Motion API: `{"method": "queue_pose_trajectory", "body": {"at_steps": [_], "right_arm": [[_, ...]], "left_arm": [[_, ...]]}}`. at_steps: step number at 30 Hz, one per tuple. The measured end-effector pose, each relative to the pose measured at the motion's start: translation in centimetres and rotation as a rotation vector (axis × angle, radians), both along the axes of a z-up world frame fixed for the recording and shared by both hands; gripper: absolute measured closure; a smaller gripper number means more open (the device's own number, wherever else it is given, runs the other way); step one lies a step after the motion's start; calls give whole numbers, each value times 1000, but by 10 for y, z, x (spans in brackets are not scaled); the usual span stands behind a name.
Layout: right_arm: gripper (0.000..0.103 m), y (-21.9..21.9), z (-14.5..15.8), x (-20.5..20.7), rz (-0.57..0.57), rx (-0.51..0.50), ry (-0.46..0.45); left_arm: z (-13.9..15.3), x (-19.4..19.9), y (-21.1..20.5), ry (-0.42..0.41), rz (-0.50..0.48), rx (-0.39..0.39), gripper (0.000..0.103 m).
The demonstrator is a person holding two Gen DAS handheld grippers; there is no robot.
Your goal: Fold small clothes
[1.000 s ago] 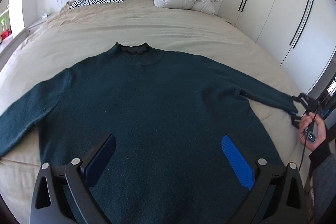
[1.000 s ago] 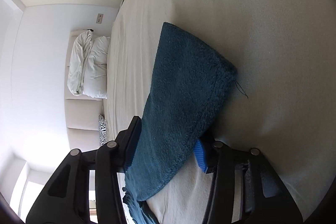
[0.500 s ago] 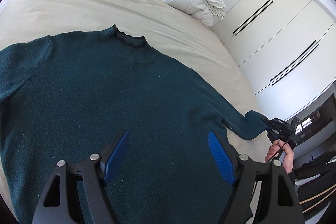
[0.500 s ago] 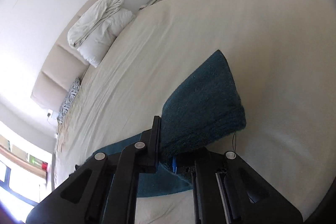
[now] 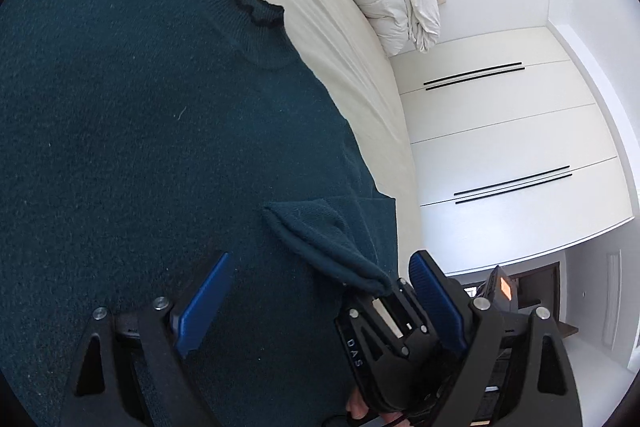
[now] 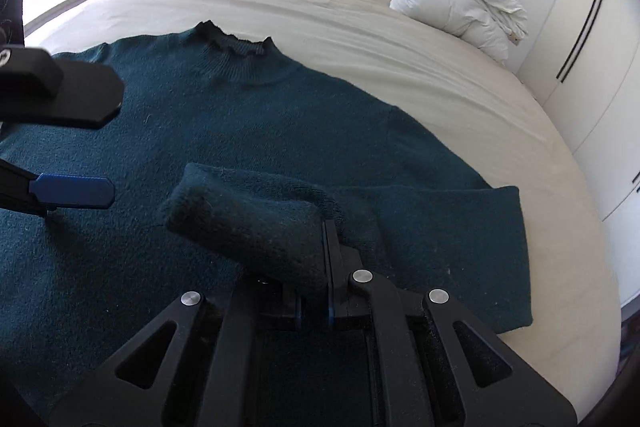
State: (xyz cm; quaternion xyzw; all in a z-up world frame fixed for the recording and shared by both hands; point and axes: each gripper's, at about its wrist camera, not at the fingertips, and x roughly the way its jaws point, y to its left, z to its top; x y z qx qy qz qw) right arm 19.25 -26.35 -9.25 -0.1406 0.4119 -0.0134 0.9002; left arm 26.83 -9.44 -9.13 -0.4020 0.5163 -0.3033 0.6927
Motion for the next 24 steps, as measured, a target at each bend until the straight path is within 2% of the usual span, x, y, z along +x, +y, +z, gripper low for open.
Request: {"method": "queue_pose_trajectory", "body": {"at_steps": [3, 5, 6, 7, 8, 9, 10, 11, 12, 13, 14, 16, 20, 24], "right_arm": [[93, 6, -8, -16, -15, 31, 4], [87, 7, -10, -33, -22, 81, 14], [80, 5, -9, -37, -25, 107, 16], [67, 6, -12, -48, -28, 127, 19], [56, 4, -11, -53, -30, 152, 18], [36, 2, -9, -62, -33, 177, 6], [28, -2, -6, -71, -43, 201, -16], [27, -5, -5, -79, -56, 224, -33], [27, -9, -4, -86, -65, 255, -37], [28, -15, -6, -92, -75, 297, -29], [28, -22, -8, -97, -92, 344, -14], [27, -39, -16, -105, -131, 463, 8], [27, -76, -31, -122, -187, 688, -21], [28, -86, -38, -131, -193, 781, -49]], "left_arm": [[-6, 3, -9, 34, 19, -24, 9], [-7, 7, -17, 37, 16, -25, 8], [-6, 8, -22, 41, 14, -24, 8], [-5, 9, -27, 46, 12, -20, 9], [-4, 11, -33, 50, 3, -13, 15], [-3, 12, -40, 57, -14, -2, 21], [-3, 12, -46, 68, -36, 15, 35], [-5, 12, -51, 77, -55, 32, 45], [-7, 11, -57, 82, -72, 50, 50], [-9, 11, -61, 80, -85, 75, 61], [-10, 11, -64, 78, -94, 104, 79], [-10, 13, -65, 66, -101, 137, 94], [12, 23, -50, -17, -86, 182, 94], [52, 39, -13, -139, -36, 236, 94]]}}
